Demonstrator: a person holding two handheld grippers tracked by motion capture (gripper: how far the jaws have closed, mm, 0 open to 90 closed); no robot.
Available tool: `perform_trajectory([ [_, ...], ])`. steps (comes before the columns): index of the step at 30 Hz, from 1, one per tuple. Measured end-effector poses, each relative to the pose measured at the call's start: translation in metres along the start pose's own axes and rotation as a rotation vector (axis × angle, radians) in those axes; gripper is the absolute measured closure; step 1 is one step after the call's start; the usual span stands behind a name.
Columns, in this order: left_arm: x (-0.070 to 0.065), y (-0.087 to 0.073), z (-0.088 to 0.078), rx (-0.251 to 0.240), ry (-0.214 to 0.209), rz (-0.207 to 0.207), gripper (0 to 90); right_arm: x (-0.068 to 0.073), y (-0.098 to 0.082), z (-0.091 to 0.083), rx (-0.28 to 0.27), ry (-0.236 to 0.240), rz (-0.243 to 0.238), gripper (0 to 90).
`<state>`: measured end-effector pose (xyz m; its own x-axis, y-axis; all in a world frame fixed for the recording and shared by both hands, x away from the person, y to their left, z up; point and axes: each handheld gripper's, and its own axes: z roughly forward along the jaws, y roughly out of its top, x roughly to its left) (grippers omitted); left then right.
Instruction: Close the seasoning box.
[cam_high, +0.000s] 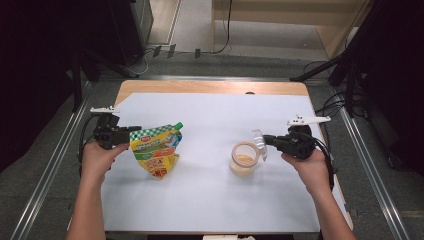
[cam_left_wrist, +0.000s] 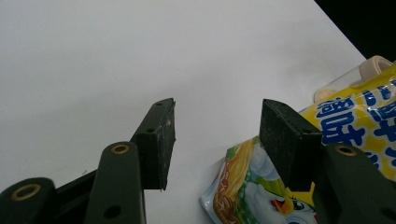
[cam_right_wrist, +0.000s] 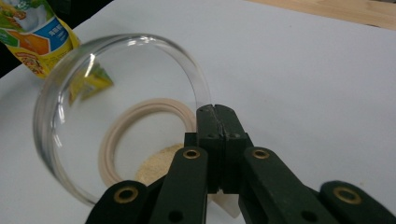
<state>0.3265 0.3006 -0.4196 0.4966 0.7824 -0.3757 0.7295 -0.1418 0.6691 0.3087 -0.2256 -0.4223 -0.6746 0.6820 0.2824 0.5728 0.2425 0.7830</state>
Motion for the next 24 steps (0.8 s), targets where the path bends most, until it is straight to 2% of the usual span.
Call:
perform_trajectory([
  [3, 0.0, 0.0, 0.0, 0.0, -0.002, -0.001, 46.3, 0.007, 0.002, 0.002, 0.001, 0.015, -0.022, 89.8],
  [6, 0.001, 0.0, 0.0, 0.004, -0.002, 0.001, 46.3, 0.013, 0.003, 0.003, 0.004, 0.013, -0.048, 85.7],
  [11, 0.001, -0.001, 0.0, 0.003, -0.003, 0.0, 46.1, 0.014, 0.004, 0.002, -0.009, 0.007, -0.069, 76.6],
  [17, 0.001, -0.001, 0.001, 0.001, -0.014, -0.003, 46.1, 0.002, 0.002, -0.002, -0.023, -0.011, -0.052, 63.2],
  [21, 0.001, -0.001, 0.001, 0.001, -0.013, -0.002, 46.0, -0.008, -0.001, -0.004, -0.026, -0.024, -0.027, 57.9],
  [24, 0.001, -0.001, 0.001, 0.001, -0.013, -0.003, 46.0, -0.013, -0.003, -0.005, -0.036, -0.032, -0.028, 54.6],
])
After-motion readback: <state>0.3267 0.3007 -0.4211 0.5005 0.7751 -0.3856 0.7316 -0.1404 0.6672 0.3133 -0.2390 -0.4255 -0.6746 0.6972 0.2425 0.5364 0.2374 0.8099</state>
